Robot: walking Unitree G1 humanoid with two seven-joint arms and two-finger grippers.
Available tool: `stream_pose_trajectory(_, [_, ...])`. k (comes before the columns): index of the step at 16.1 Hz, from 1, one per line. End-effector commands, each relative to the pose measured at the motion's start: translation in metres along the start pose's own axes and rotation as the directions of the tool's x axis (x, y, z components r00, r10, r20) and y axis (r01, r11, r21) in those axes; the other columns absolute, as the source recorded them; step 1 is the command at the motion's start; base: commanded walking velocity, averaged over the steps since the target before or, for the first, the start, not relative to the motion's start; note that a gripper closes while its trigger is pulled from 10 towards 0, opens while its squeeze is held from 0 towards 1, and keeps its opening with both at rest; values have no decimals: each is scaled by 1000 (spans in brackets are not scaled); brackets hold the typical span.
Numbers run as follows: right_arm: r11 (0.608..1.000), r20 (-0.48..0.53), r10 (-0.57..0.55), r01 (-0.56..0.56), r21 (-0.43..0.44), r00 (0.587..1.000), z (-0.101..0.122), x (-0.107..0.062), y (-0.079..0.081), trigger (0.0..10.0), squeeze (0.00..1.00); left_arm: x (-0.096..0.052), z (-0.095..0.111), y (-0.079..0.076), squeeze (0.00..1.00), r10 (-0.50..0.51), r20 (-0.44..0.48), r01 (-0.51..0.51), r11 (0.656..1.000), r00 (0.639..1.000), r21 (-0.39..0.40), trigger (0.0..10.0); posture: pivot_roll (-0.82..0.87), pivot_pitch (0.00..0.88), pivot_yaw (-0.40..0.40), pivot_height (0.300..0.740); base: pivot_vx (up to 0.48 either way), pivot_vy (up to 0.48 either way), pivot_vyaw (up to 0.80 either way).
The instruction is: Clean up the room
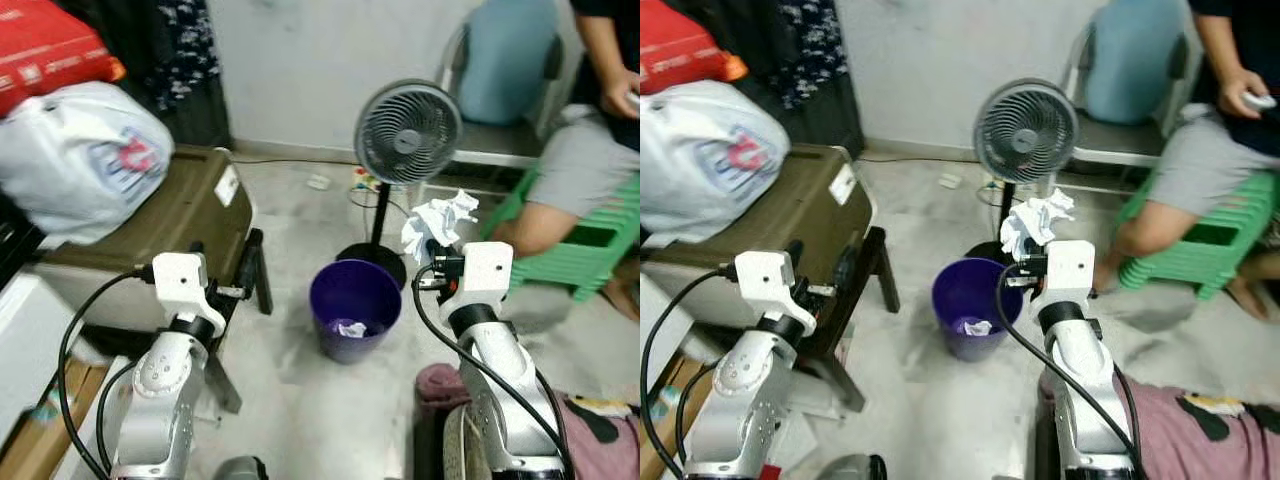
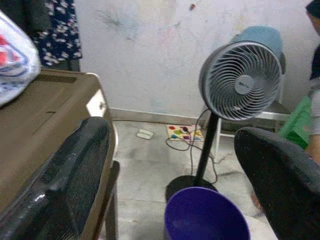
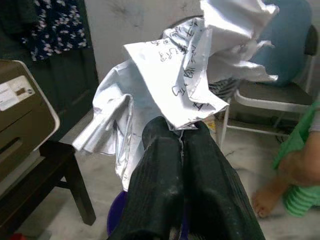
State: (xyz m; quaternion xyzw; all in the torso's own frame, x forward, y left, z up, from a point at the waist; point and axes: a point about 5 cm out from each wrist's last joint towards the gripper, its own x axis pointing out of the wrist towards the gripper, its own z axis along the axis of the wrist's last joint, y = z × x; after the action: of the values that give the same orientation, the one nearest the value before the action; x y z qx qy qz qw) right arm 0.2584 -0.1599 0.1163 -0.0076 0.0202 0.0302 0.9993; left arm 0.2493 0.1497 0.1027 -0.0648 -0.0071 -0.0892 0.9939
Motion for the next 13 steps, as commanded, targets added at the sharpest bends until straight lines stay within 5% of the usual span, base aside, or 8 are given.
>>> stream_pose_trajectory(1, [1000,-5,4,-4,5,1000,-1,3,0,10000,0,2,4,-1,0,-17,14,17,1000,1000,5,10000,-167,0,10,740,274,0,0])
stream_pose_trajectory(13, [1000,0,11,-11,14,1000,1,5,0,10000,0,3,5,1,0,-25,13,25,1000,1000,1,10000,-169,0,12,740,302,0,0])
